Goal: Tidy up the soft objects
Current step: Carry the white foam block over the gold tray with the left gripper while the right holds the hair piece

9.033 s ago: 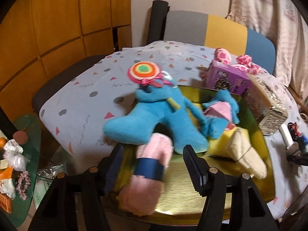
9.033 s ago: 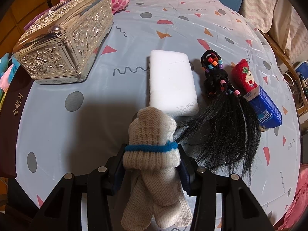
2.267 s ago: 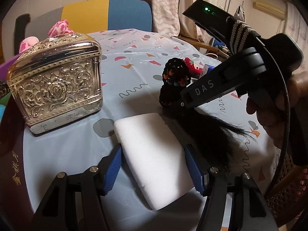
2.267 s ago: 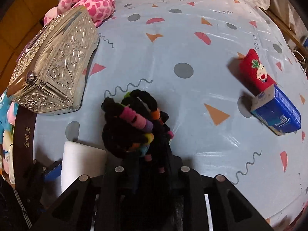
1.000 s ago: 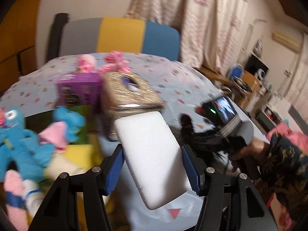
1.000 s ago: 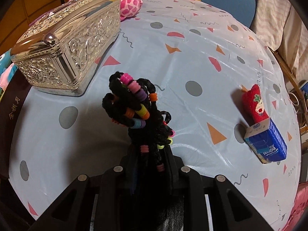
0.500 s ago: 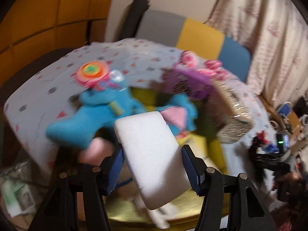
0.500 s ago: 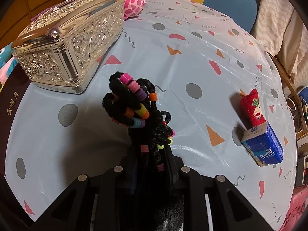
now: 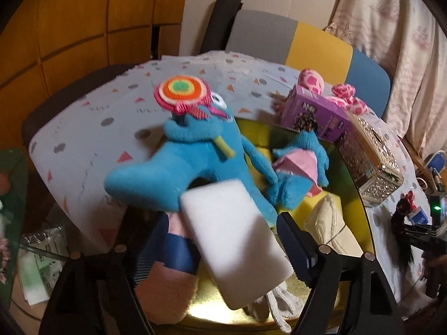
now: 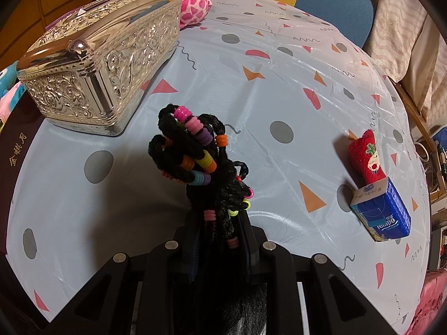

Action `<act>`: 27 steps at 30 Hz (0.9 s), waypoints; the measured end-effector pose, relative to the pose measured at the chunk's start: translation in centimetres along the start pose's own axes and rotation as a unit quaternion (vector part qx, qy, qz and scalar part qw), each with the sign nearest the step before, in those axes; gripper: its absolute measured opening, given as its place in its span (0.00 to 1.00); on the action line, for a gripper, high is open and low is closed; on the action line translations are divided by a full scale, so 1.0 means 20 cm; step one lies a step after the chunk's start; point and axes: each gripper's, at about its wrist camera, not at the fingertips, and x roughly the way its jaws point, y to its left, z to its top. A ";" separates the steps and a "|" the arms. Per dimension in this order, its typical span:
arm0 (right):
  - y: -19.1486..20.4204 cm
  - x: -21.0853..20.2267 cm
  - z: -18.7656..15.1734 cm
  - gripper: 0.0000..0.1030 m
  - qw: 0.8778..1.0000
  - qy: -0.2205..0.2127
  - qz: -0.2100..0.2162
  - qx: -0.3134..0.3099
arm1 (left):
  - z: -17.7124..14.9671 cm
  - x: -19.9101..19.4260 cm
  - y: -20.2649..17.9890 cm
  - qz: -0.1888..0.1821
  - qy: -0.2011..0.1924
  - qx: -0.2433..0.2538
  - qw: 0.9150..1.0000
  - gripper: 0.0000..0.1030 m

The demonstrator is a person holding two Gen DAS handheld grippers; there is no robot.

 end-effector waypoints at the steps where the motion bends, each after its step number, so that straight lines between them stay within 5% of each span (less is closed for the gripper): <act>1: 0.00 0.00 0.00 0.22 1.000 0.000 -0.001 -0.001 | 0.01 -0.01 -0.01 0.004 -0.005 0.001 1.000 0.79; 10: 0.02 -0.02 -0.01 0.22 1.000 -0.001 -0.010 -0.010 | 0.08 -0.14 -0.03 0.034 -0.046 0.006 0.998 0.82; 27: 0.03 -0.04 -0.03 0.19 1.000 0.007 -0.016 -0.014 | 0.11 -0.24 -0.06 0.026 -0.073 0.020 0.997 0.82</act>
